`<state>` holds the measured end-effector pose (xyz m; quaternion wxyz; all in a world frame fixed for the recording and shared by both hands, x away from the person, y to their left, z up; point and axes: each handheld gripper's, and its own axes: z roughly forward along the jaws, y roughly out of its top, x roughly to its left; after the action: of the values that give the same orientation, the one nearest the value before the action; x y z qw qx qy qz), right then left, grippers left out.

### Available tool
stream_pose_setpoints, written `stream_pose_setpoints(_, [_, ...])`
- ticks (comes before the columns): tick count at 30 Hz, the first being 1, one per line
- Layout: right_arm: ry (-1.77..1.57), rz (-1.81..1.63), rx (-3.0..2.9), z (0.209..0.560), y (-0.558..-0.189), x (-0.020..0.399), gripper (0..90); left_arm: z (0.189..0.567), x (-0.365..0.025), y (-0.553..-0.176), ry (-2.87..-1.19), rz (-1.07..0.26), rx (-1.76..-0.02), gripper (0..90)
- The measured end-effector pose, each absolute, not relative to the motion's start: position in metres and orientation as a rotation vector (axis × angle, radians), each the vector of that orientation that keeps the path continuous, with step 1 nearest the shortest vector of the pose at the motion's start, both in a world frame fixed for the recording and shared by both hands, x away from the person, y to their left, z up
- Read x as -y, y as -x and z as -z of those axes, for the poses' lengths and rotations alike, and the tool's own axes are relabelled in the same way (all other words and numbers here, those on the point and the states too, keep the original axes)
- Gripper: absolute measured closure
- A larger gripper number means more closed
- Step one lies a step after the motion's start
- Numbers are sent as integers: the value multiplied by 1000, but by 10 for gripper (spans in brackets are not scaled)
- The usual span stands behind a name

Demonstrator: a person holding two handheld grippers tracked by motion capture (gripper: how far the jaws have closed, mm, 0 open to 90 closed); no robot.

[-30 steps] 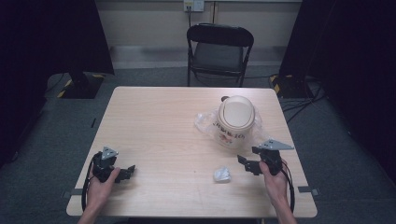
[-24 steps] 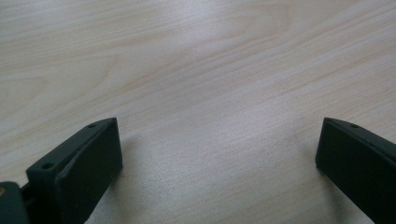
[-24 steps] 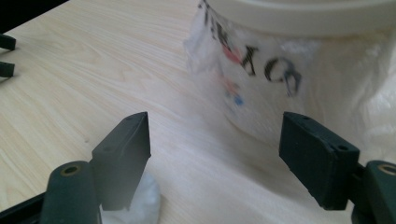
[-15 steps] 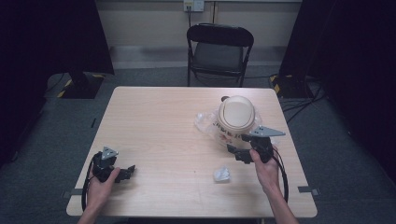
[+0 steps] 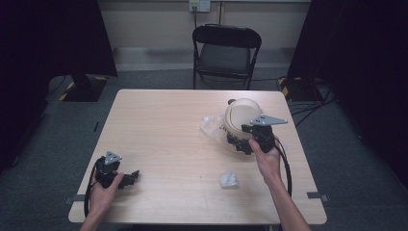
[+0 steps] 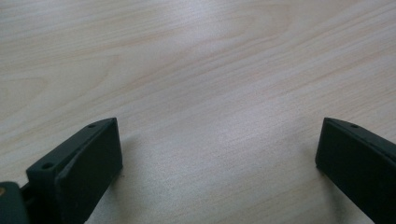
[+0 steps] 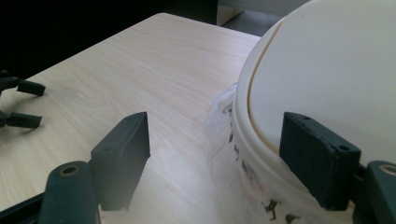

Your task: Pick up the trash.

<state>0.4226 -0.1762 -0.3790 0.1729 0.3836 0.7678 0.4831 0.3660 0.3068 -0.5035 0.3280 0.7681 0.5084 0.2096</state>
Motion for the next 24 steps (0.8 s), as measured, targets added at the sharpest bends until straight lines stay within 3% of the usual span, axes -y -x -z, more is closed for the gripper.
stream_pose_setpoints(24, [-1161, -1295, -2201, 390, -459, 171, 214, 503, -307, -366, -2012, -548, -1331, 0])
